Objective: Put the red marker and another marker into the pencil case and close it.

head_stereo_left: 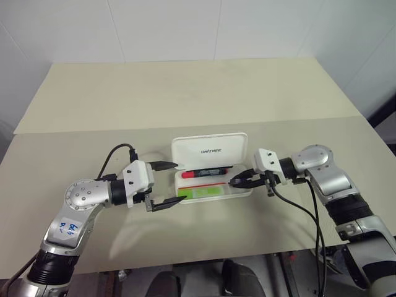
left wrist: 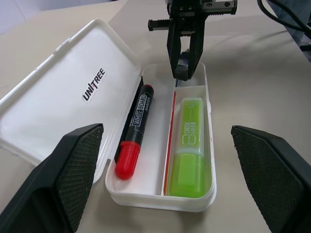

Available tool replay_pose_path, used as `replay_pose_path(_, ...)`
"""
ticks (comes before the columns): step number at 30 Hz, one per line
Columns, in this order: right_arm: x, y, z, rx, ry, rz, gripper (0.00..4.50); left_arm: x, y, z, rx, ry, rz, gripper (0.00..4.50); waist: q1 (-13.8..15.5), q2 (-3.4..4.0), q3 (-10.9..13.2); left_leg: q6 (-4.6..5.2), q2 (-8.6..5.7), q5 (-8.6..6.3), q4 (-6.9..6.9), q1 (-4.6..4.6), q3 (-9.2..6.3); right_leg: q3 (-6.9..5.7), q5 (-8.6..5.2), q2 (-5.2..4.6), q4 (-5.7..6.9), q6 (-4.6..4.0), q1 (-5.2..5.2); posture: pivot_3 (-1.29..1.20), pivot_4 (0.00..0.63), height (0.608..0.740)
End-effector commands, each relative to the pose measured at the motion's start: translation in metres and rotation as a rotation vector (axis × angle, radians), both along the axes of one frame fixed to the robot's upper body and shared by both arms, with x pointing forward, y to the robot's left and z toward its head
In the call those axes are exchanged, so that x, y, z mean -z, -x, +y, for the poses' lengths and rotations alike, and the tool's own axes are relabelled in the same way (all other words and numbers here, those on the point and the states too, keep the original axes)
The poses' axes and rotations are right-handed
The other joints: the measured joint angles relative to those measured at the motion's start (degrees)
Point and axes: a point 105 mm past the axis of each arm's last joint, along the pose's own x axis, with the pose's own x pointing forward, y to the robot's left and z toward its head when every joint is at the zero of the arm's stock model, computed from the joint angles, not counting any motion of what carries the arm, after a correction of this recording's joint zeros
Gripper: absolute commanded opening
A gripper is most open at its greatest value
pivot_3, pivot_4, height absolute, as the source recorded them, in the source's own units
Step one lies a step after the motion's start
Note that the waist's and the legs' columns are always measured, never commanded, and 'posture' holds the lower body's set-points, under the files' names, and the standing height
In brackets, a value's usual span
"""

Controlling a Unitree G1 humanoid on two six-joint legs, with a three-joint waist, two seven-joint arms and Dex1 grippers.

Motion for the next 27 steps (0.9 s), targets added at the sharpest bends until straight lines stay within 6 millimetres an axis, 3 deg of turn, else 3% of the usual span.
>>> replay_pose_path(1, -0.011, -0.002, -0.003, -0.014, 0.004, -0.028, 0.39, -0.012, -0.001, 0.000, -0.002, -0.002, -0.062, 4.50, -0.14, 0.01, 0.00, 0.00, 0.00, 0.00, 0.00, 0.00, 0.00, 0.00, 0.00, 0.00, 0.00, 0.00, 0.00, 0.00, 0.150, 0.740)
replay_pose_path(6, -0.013, -0.002, -0.005, -0.025, 0.013, -0.034, 2.08, -0.014, -0.004, 0.001, -0.002, -0.004, -0.073, 4.50, -0.75, 0.01, 0.01, 0.00, 0.00, 0.00, 0.00, 0.00, 0.00, -0.01, 0.00, 0.00, 0.00, 0.00, 0.00, 0.00, 0.150, 0.740)
replay_pose_path(12, -0.019, -0.006, 0.000, -0.022, -0.013, -0.070, 4.44, -0.017, -0.008, 0.001, 0.002, -0.006, -0.085, 4.50, -0.83, 0.01, 0.01, -0.01, 0.01, 0.00, 0.00, 0.04, 0.04, 0.00, 0.00, 0.00, 0.01, 0.00, 0.00, 0.00, 0.150, 0.740)
replay_pose_path(21, -0.037, 0.002, -0.001, -0.017, -0.131, -0.083, 4.48, -0.021, -0.014, 0.007, 0.005, -0.013, -0.104, 4.50, -0.76, 0.02, 0.01, -0.01, 0.02, 0.00, 0.00, 0.05, 0.04, -0.01, 0.00, 0.00, 0.04, 0.00, 0.00, 0.00, 0.150, 0.740)
replay_pose_path(27, -0.056, 0.012, -0.026, 0.079, -0.267, -0.113, 4.48, -0.023, -0.016, 0.020, 0.011, -0.004, -0.105, 4.50, -0.55, 0.02, 0.01, -0.03, 0.02, -0.01, -0.01, 0.05, 0.04, -0.05, 0.00, -0.01, 0.06, 0.00, 0.00, 0.00, 0.150, 0.740)
